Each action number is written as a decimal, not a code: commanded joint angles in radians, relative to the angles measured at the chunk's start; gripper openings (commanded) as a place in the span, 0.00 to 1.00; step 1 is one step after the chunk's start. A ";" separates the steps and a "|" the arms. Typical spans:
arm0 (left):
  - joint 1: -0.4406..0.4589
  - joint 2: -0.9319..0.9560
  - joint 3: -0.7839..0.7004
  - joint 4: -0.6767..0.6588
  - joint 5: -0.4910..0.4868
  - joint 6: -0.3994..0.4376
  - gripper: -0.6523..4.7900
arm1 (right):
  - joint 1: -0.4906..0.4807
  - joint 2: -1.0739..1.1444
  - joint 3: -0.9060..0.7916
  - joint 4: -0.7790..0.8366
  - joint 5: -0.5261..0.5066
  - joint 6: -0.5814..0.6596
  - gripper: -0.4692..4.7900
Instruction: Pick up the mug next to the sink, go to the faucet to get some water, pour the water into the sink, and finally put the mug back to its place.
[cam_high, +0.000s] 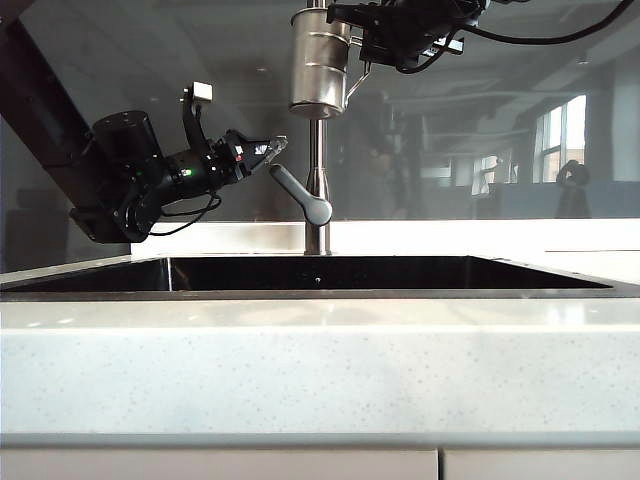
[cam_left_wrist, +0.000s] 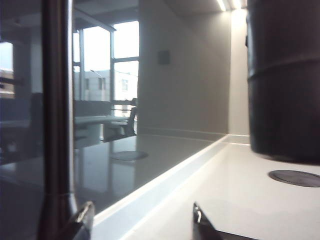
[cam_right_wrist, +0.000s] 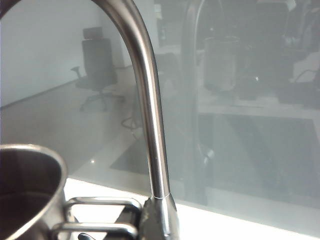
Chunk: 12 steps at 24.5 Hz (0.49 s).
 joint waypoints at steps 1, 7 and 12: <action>0.005 -0.008 0.003 -0.093 -0.023 0.092 0.57 | 0.002 -0.011 0.011 0.030 -0.002 0.003 0.09; 0.004 -0.008 0.003 -0.238 -0.037 0.165 0.57 | 0.002 -0.011 0.011 0.030 -0.005 0.003 0.09; 0.004 -0.008 0.003 -0.133 0.020 0.063 0.57 | 0.002 -0.011 0.011 0.031 -0.005 0.003 0.09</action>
